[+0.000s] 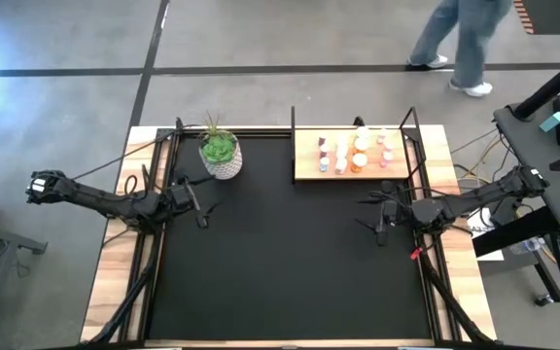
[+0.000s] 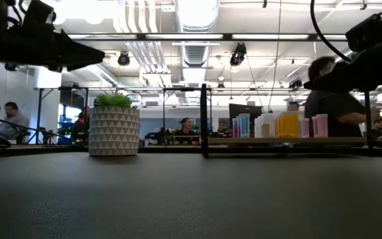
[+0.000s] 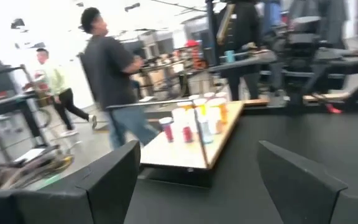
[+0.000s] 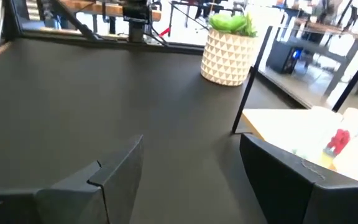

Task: Pick and place medicine bottles onto shelf by color
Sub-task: Return to Home Position

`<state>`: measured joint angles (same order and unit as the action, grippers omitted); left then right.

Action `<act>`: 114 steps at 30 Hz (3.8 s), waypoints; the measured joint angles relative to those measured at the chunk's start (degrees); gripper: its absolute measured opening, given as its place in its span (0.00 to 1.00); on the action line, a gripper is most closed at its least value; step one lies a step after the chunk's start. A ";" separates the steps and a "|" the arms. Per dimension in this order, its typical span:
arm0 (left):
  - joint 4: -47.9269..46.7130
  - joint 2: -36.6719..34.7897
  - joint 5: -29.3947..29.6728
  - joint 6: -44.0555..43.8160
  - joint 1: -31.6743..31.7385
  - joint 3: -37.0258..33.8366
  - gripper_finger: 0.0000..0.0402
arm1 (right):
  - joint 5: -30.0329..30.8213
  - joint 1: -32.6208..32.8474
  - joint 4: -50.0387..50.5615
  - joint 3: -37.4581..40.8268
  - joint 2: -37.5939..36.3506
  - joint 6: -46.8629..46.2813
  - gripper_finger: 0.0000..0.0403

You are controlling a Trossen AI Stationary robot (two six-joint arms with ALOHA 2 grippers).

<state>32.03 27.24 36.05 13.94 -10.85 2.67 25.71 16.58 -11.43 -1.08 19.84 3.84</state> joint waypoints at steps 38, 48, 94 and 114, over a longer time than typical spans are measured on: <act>0.04 7.59 3.46 -0.01 0.00 -0.43 0.75 | -0.12 0.00 1.76 0.00 0.19 -5.32 0.64; 0.14 14.61 3.37 -0.03 0.00 -0.47 0.75 | -0.13 0.00 1.76 0.00 0.19 -5.32 0.64; 1.20 46.69 3.40 -0.07 0.00 0.06 0.75 | -0.11 0.00 1.76 0.00 0.19 -5.32 0.64; 3.87 45.57 3.42 0.10 0.00 0.34 0.75 | -0.11 0.01 1.76 0.00 0.19 -5.32 0.64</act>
<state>35.90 72.80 39.46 14.04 -10.85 3.01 25.61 16.58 -9.67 -1.08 20.03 -1.48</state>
